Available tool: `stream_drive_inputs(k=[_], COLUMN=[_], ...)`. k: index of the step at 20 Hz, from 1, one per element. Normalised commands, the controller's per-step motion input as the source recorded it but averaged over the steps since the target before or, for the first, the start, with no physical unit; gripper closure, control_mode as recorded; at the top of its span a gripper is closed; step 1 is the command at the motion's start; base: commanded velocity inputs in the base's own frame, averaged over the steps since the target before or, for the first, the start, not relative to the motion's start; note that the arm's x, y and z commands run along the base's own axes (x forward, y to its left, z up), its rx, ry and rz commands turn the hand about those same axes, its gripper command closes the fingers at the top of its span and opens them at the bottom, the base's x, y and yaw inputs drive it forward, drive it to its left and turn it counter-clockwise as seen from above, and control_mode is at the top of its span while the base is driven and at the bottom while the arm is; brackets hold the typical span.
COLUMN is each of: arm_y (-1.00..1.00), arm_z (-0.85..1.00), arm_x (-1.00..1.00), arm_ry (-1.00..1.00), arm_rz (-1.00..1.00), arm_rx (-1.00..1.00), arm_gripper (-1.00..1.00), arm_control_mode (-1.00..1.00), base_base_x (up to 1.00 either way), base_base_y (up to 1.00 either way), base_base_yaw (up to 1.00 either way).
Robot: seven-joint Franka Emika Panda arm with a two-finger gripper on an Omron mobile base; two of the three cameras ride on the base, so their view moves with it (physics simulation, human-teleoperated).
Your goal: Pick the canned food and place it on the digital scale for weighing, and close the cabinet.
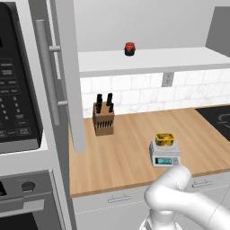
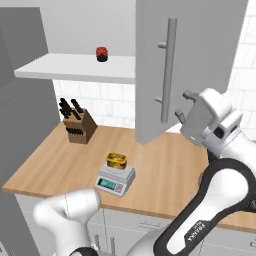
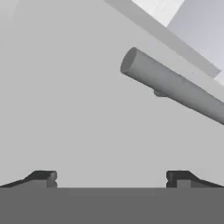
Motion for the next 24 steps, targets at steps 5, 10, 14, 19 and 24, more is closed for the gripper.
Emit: stream_drive_inputs(k=[5,10,14,19,24], arm_y=[1.00,0.95,0.84,0.38,0.02], arm_z=[0.01,0.05,0.00,0.00,0.09], arm_x=[0.06,0.50,0.76,0.80,0.86], arm_ry=[0.00,0.03,0.00,0.02,0.03], arm_rz=[-0.33,-0.43,-0.48,-0.46,-0.28], arm_rx=[-0.25,-0.19,-0.16,-0.10,-0.01], arm_gripper=[-1.00,-1.00,-1.00,-1.00,-1.00], arm_control_mode=[-1.00,-1.00,-1.00,-1.00,-1.00], base_base_x=[0.00,0.00,0.00,0.00,0.00], base_base_y=[0.00,0.00,0.00,0.00,0.00], base_base_yaw=[0.00,0.00,0.00,0.00,0.00])
